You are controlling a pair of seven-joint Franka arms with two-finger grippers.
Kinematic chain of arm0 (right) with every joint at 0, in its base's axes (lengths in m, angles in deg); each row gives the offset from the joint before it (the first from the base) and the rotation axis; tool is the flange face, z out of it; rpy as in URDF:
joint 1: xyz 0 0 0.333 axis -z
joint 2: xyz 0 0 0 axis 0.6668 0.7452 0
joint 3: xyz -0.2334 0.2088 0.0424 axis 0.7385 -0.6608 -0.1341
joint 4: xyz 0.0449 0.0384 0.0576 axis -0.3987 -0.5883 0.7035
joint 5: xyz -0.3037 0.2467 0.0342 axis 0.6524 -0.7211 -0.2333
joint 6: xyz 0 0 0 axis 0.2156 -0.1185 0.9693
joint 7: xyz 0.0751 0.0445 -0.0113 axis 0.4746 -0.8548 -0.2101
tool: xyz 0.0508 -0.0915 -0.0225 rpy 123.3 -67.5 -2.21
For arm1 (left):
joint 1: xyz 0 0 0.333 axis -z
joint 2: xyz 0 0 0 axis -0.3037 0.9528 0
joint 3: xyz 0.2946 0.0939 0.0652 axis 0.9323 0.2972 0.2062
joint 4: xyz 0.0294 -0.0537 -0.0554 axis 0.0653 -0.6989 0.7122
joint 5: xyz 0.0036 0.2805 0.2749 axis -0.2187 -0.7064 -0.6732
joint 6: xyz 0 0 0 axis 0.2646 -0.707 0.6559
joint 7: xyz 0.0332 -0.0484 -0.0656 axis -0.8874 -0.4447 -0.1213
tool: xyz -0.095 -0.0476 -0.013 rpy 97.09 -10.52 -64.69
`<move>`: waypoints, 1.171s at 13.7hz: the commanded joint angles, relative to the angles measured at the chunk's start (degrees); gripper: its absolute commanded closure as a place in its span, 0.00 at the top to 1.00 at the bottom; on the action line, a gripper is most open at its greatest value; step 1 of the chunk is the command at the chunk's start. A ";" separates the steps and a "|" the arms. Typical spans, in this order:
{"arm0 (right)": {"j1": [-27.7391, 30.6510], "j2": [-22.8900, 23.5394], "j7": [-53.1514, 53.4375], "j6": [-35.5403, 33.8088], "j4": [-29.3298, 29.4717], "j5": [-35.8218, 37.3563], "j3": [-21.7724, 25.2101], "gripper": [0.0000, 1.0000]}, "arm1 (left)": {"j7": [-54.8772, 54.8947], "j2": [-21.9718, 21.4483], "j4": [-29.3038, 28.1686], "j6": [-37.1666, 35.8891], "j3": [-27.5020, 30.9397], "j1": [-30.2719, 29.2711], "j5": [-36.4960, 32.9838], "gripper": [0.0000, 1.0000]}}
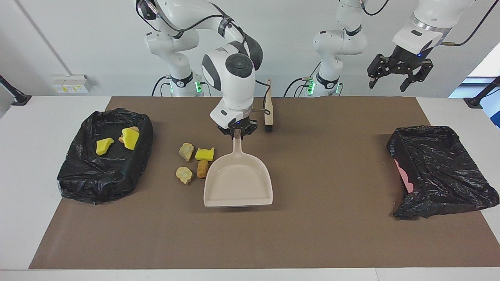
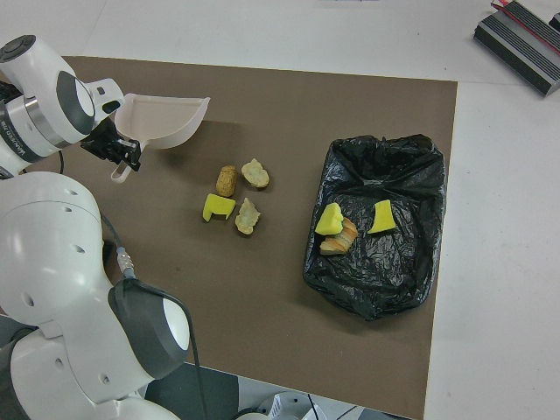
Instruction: Sweep and dump trash in bin
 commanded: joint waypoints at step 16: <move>-5.22 7.46 4.48 8.61 4.07 4.20 -0.16 1.00 | -0.06 -1.52 -0.81 -1.31 -0.78 0.98 -0.34 1.00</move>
